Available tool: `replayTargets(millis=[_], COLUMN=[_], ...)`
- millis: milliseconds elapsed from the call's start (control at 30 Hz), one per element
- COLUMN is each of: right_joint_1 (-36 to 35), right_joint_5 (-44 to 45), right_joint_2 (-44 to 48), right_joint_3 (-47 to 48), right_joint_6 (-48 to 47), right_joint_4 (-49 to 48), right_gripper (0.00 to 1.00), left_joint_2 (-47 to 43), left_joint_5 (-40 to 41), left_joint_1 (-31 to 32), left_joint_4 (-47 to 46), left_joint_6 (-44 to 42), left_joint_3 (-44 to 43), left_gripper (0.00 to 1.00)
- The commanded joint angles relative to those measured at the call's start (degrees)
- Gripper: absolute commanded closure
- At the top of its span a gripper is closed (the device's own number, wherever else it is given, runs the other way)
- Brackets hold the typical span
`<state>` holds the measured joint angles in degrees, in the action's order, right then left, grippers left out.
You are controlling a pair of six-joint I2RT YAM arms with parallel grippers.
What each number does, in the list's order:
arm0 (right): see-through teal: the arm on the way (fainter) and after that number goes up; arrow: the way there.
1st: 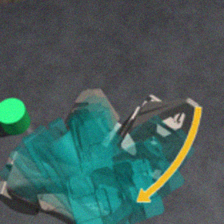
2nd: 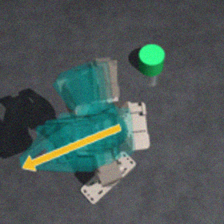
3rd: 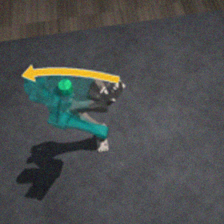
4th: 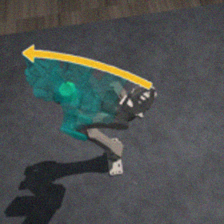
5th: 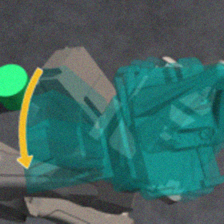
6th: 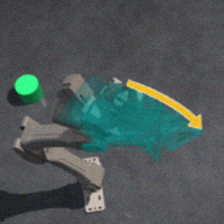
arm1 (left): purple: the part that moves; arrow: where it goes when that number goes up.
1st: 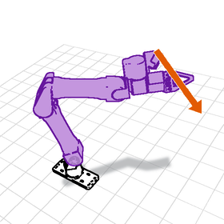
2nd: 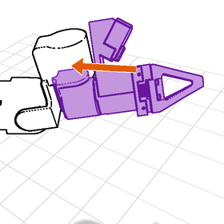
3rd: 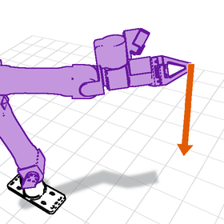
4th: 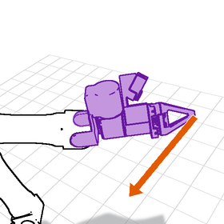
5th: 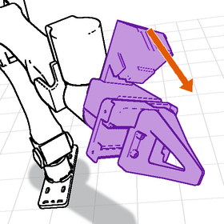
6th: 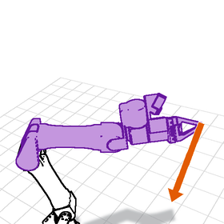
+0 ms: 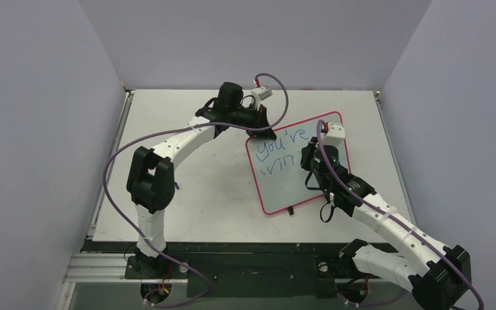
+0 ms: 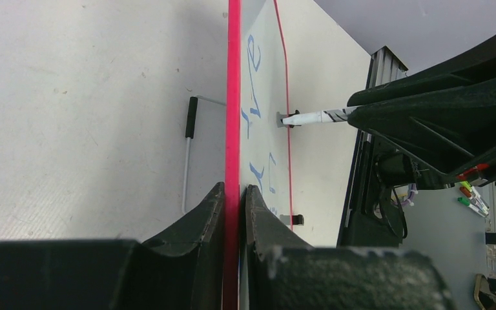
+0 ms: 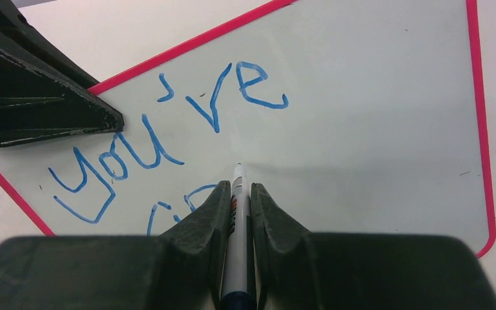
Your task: Write a sentence on the whiteboard
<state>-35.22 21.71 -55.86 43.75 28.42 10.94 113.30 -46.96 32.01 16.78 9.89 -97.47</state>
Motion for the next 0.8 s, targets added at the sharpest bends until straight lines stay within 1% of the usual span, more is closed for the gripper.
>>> replayTargets(millis=[0, 333, 767], right_joint_1=[0.7, 0.8, 0.8], right_joint_5=[-0.6, -1.8, -2.3], right_joint_2=[-1.7, -2.7, 1.4], right_joint_3=[1.1, -1.5, -7.7], right_joint_6=[-0.5, -0.1, 1.8], right_joint_4=[-5.5, -5.9, -3.8], right_gripper=[1.0, 1.0, 1.0], left_joint_2=[1.4, 1.6, 1.9], left_joint_5=[-0.1, -0.4, -0.3], left_joint_1=[0.5, 0.2, 0.2], left_joint_4=[2.3, 2.0, 1.0], left_joint_6=[-4.0, -3.9, -3.3], left_joint_3=[-1.0, -0.7, -0.8], left_gripper=[1.0, 1.0, 1.0])
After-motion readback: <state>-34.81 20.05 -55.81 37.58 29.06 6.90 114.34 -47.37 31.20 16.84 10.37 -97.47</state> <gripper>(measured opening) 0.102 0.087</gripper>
